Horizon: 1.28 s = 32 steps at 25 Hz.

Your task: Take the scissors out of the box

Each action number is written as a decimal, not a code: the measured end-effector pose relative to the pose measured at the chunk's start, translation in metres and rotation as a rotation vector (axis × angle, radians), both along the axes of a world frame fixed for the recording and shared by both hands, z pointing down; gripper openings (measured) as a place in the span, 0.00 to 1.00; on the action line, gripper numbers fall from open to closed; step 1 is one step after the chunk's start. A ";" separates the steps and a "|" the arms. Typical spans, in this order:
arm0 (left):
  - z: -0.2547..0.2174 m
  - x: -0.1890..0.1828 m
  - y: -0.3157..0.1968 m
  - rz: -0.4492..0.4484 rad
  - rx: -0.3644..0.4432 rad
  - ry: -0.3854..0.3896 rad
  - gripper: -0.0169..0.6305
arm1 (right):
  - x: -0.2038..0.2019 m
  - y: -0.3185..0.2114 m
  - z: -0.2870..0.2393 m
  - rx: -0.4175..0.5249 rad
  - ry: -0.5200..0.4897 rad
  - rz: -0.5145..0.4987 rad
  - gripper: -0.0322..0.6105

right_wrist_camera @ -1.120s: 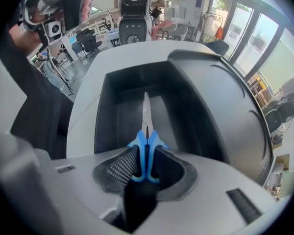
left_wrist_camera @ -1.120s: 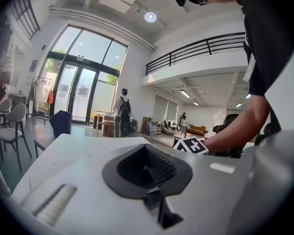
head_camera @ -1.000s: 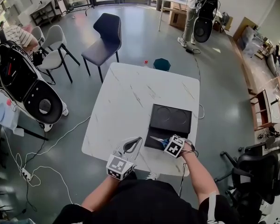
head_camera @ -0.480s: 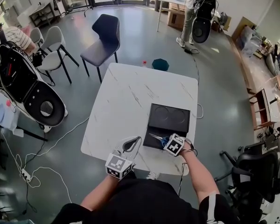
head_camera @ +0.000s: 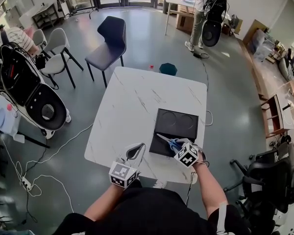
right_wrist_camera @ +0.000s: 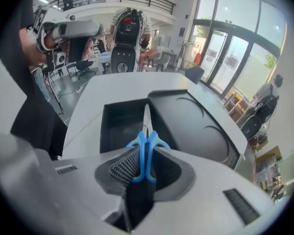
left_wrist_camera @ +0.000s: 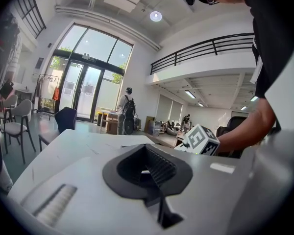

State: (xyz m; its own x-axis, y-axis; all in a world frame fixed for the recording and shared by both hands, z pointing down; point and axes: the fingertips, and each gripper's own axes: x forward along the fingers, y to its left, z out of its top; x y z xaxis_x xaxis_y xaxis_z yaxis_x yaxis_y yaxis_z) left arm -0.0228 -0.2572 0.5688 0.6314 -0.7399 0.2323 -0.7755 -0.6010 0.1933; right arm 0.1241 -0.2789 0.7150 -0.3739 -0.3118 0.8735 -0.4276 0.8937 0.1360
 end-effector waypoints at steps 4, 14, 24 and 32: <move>-0.002 -0.002 -0.003 -0.017 0.004 0.003 0.04 | -0.004 -0.006 -0.040 0.130 -0.105 0.089 0.19; -0.012 0.008 0.000 0.004 -0.001 0.034 0.04 | -0.002 -0.005 -0.116 0.417 -0.266 0.278 0.20; -0.034 0.015 0.002 0.007 0.037 0.063 0.04 | 0.022 0.004 -0.181 0.551 -0.614 0.589 0.20; -0.052 0.006 -0.002 -0.062 0.111 0.062 0.04 | 0.042 0.019 -0.197 0.666 -0.700 0.727 0.20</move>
